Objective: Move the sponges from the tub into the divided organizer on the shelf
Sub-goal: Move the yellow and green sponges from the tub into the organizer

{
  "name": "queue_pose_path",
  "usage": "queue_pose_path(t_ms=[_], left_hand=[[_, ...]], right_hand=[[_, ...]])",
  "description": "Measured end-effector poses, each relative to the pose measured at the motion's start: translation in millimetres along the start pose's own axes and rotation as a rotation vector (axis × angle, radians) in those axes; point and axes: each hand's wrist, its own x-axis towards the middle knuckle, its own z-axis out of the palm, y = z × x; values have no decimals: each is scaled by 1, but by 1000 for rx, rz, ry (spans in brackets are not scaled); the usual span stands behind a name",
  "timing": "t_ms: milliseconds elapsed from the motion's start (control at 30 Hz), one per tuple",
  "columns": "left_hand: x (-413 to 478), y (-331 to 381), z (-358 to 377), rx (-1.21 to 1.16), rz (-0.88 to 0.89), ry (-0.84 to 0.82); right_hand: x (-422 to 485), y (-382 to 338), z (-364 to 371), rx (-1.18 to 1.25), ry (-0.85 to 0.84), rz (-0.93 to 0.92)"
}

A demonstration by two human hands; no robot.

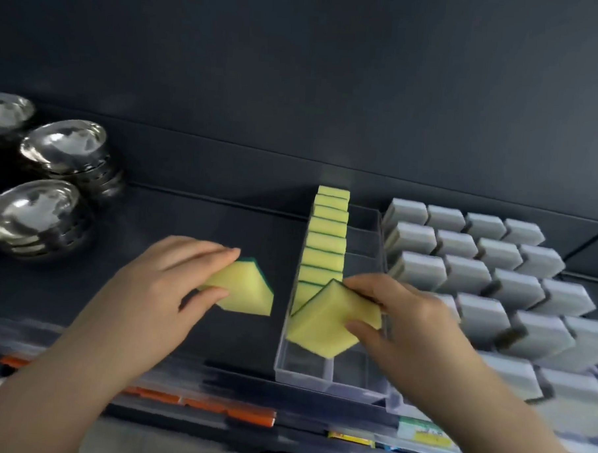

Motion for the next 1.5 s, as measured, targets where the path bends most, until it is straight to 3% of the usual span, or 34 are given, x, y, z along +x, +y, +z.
queue_pose_path(t_ms=[300,1067,1267,1500], left_hand=[[5,-26,-3,-75,160,-69],[-11,-19,-7,-121,190,-110],[-10,1,-1,-189,227,-122],[7,31,17,-225,312,-167]], right_hand=[[-7,-15,35,-76,88,118],[-5,-17,64,-313,183,-78],[-16,-11,60,-185,237,-73],[-32,-13,32,186,436,-18]])
